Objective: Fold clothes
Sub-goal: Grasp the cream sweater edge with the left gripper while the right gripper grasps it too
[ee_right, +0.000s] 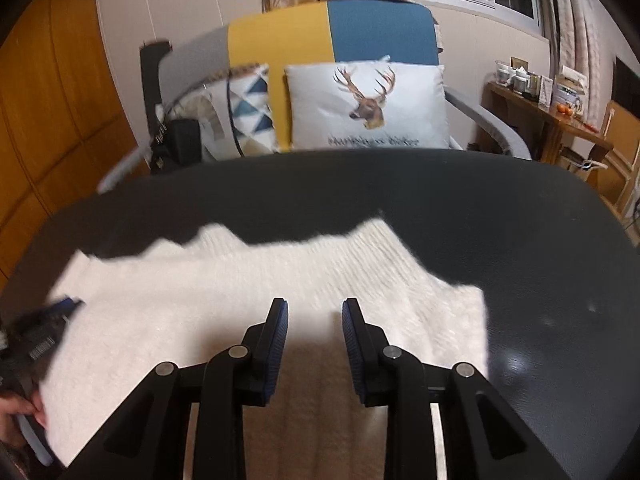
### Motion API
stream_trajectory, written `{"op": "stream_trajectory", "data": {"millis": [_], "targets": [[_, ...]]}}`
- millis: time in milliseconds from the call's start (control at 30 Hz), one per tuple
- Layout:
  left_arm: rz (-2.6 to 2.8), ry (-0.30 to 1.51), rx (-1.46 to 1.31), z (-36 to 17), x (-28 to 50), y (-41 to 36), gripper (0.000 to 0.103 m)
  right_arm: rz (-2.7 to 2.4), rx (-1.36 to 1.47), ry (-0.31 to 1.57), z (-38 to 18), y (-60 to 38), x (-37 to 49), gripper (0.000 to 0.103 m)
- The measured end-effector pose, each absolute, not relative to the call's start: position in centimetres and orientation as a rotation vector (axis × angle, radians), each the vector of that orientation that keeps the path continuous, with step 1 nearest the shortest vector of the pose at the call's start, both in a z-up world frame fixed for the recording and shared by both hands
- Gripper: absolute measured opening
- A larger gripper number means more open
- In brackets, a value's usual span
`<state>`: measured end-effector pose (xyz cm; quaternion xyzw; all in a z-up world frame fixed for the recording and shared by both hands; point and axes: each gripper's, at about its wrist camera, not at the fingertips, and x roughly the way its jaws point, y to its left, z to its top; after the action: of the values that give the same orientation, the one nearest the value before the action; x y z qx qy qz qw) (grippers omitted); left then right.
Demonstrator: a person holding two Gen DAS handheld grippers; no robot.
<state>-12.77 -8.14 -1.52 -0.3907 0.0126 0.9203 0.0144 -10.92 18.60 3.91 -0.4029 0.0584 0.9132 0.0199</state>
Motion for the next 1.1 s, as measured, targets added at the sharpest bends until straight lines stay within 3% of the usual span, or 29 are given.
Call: {"op": "stream_trajectory", "data": {"millis": [267,333,533,600,667,733,867,1000,1100], "targets": [[2.84,0.172,-1.215,-0.3,-11.6,-9.3,0.044,2.78,-1.229,0.302,1.7,23.4,-10.1,0.027],[2.855,0.073,-1.171,0.5,-10.5,-10.6,0.044,2.798,-1.208,0.312,2.4,23.3,-9.7,0.027],[2.922,-0.135,-1.188,0.2,-8.9,-14.7,0.051,2.879,-1.174,0.632,3.9,24.3,-6.8,0.03],[2.918,-0.117,-1.205,-0.7,-8.8,-14.9,0.052,2.917,-1.202,0.578,3.9,23.3,-6.3,0.03],[2.915,-0.098,-1.221,-1.6,-8.6,-15.1,0.064,2.933,-1.232,0.47,3.8,22.3,-6.2,0.029],[2.9,-0.147,-1.248,-1.5,-8.7,-15.5,0.067,2.895,-1.292,0.357,2.9,21.7,-6.7,0.03],[2.841,-0.219,-1.285,-0.7,-8.8,-16.6,0.067,2.932,-1.309,0.535,3.0,23.8,-6.4,0.03],[2.763,-0.286,-1.318,0.2,-8.9,-17.9,0.067,2.913,-1.297,0.615,4.4,27.0,-5.1,0.037],[2.679,-0.372,-1.329,0.2,-9.2,-18.6,0.068,2.886,-1.336,0.656,4.5,29.3,-4.8,0.049]]}}
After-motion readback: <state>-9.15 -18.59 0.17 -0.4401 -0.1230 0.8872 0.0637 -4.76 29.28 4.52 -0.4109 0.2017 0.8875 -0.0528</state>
